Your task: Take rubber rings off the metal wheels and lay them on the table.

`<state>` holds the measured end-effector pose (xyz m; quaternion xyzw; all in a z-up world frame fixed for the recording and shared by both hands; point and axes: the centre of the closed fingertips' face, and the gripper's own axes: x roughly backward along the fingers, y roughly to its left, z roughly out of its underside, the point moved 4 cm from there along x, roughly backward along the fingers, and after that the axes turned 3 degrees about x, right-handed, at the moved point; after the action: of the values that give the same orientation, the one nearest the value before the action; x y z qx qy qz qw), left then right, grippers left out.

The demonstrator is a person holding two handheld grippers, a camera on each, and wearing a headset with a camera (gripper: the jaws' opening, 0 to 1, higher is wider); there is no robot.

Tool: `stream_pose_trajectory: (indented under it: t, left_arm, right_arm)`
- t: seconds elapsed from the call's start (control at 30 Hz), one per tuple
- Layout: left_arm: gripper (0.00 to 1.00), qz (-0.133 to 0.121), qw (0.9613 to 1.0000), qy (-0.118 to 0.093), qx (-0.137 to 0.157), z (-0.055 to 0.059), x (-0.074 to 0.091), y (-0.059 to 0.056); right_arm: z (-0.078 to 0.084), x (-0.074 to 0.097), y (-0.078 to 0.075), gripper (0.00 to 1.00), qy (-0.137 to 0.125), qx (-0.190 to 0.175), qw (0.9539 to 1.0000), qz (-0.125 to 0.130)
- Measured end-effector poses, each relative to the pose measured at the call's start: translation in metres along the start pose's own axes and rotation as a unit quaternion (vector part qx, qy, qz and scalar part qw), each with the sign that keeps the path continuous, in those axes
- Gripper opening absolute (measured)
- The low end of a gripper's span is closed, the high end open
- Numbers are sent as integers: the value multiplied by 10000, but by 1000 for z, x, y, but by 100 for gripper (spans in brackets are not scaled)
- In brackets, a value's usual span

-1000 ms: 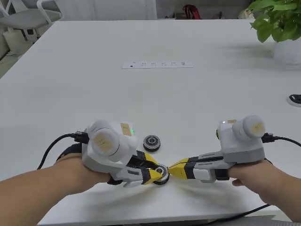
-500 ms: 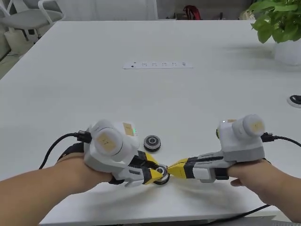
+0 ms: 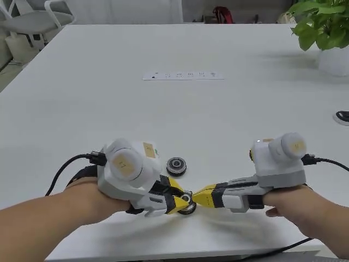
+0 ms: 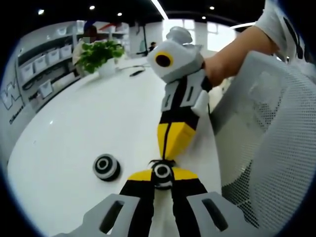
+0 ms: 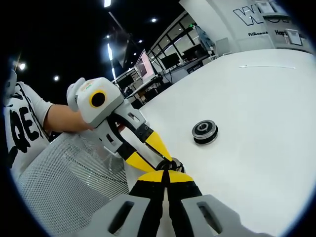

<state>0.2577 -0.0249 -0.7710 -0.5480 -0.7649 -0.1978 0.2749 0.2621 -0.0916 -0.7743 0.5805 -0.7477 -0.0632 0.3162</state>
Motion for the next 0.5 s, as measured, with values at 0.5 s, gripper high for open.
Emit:
stream_pose_trajectory:
  t: [0.5]
  left_arm:
    - [12, 12, 10000, -5, 20, 0, 0, 0]
  right_arm:
    - [-4, -2, 6, 0, -86, 55, 9998, -170]
